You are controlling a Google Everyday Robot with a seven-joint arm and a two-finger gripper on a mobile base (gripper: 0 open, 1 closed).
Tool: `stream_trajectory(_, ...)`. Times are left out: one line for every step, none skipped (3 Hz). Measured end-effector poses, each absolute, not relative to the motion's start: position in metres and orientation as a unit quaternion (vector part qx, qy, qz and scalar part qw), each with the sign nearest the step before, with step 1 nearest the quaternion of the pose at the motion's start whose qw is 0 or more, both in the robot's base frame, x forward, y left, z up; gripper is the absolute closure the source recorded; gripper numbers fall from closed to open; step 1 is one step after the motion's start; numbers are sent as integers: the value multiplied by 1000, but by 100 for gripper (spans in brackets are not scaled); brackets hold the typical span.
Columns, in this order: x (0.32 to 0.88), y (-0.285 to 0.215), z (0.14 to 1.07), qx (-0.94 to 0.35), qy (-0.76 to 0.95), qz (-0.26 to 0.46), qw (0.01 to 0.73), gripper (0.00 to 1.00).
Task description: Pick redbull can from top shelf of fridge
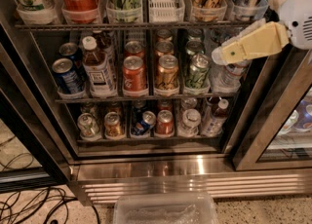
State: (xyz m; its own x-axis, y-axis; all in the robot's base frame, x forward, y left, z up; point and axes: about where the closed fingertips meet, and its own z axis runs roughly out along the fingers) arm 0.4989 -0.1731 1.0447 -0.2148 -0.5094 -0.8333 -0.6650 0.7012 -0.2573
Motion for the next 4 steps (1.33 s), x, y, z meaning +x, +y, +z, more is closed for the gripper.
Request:
stream_trajectory(499,-170,1047,-374,772,75,508,0)
stream_trajectory(499,-164,1045,-335,772,72,535,0)
stream_trajectory(511,-168,1051,-282,765,63,576,0)
stream_trajectory(519,-174,1058,-239,758,51,605,0)
